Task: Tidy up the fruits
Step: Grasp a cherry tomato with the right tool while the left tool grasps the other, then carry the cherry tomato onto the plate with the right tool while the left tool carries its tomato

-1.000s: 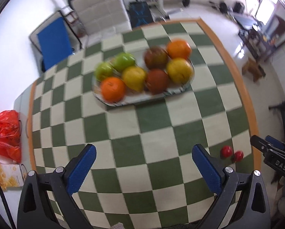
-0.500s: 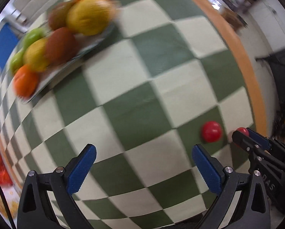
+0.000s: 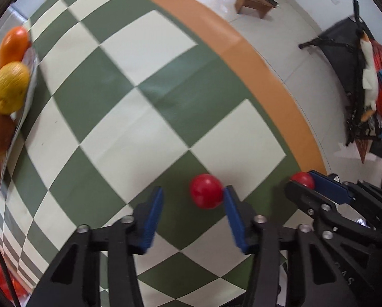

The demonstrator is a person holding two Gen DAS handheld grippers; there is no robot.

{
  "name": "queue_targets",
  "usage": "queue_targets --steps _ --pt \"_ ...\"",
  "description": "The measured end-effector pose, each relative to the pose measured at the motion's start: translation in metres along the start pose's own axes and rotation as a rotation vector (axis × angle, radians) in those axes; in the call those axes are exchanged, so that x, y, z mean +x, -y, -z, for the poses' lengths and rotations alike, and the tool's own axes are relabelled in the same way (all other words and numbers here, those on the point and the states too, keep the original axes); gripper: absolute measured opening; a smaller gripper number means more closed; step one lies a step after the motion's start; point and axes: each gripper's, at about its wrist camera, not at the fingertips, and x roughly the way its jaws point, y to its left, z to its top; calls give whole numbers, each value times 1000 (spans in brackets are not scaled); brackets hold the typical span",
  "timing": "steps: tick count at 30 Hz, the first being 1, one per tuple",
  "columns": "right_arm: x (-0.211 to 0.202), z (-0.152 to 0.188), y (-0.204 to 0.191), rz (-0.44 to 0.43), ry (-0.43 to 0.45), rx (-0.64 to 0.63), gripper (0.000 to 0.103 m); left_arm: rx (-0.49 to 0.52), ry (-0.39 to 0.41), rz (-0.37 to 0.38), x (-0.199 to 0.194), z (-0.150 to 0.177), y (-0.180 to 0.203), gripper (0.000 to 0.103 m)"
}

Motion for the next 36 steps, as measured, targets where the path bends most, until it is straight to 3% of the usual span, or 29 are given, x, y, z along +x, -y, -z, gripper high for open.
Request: queue_targets --steps 9,18,28,36 --pt "-1 -5 7 7 -10 14 33 -10 -27 89 1 -8 -3 26" --pt "-9 -8 6 12 -2 13 33 -80 1 132 -14 -15 -35 25" --pt "-30 -19 -38 -92 30 -53 33 -315 140 210 -91 20 -147 25" --pt "-19 -39 -144 -288 -7 -191 33 -594 224 261 -115 51 -246 25"
